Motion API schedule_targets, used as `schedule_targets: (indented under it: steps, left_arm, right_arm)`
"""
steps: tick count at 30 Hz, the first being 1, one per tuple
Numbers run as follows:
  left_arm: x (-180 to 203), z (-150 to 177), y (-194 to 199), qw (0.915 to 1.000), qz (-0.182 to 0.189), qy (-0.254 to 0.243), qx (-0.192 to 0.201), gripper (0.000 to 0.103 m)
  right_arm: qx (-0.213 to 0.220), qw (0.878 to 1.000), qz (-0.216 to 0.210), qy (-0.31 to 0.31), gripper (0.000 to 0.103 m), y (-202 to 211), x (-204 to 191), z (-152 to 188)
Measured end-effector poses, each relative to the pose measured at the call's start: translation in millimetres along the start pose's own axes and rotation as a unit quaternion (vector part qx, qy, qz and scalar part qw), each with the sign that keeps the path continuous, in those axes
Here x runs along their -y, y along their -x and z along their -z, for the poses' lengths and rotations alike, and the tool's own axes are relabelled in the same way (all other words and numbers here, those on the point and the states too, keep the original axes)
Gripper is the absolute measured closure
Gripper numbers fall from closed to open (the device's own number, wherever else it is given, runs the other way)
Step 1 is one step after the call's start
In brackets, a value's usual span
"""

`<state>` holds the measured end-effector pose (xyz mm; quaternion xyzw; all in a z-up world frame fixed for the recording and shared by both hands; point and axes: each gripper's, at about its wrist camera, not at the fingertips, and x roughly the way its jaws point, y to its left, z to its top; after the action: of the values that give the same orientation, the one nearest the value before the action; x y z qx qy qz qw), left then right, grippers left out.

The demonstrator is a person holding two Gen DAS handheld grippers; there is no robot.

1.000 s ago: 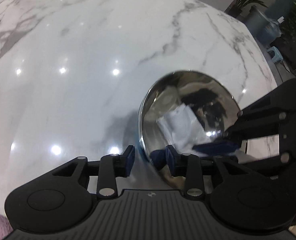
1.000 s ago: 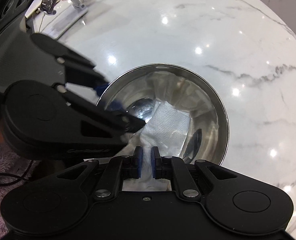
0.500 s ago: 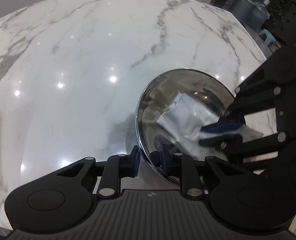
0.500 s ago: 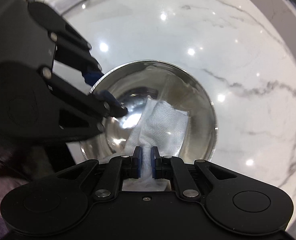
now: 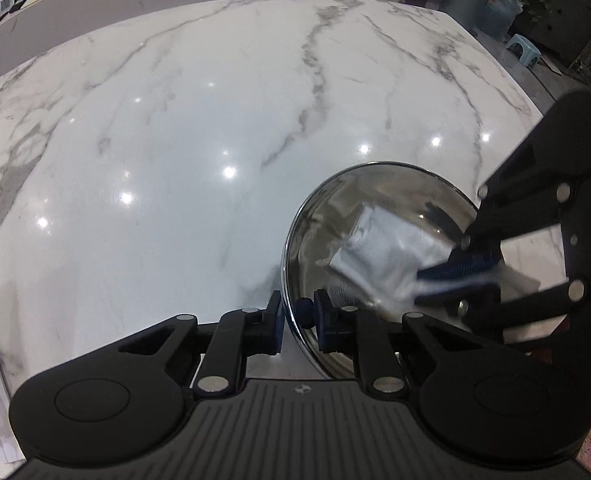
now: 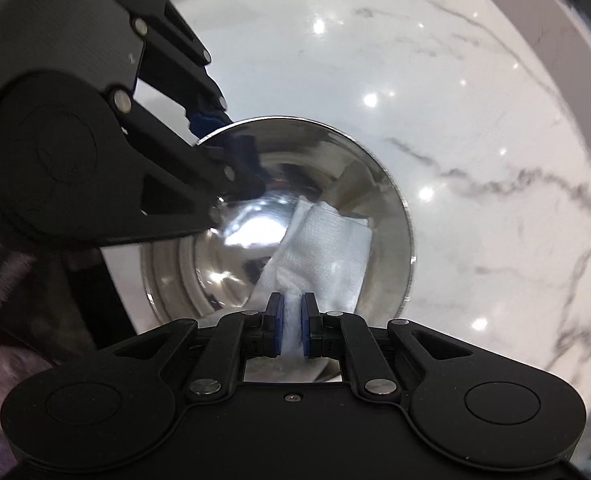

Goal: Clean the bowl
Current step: 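Rub the cloth around the bowl wall with the right tool while left tool holds the rim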

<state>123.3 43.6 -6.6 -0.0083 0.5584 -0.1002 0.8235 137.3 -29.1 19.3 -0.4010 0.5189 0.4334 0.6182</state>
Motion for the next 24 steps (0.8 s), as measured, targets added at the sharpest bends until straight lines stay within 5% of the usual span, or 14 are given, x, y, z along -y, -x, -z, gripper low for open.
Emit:
schedule_targets:
  steps: [5, 11, 16, 24]
  left_arm:
    - [-3, 1, 2, 1.0, -0.002, 0.007, 0.001, 0.089]
    - [-9, 5, -1, 0.997, 0.022, 0.071, -0.02, 0.074]
    - [-16, 18, 0, 0.9927, 0.041, 0.111, -0.026, 0.073]
    - [-10, 18, 3, 0.9965, 0.039, 0.071, -0.022, 0.084]
  right_arm:
    - [0.032, 0.992, -0.099, -0.072, 0.095, 1, 12, 4]
    - [0.035, 0.992, -0.095, -0.074, 0.095, 3, 12, 5]
    - [0.036, 0.992, -0.095, -0.076, 0.095, 5, 13, 6]
    - [0.03, 0.994, -0.083, -0.066, 0.096, 9, 13, 5]
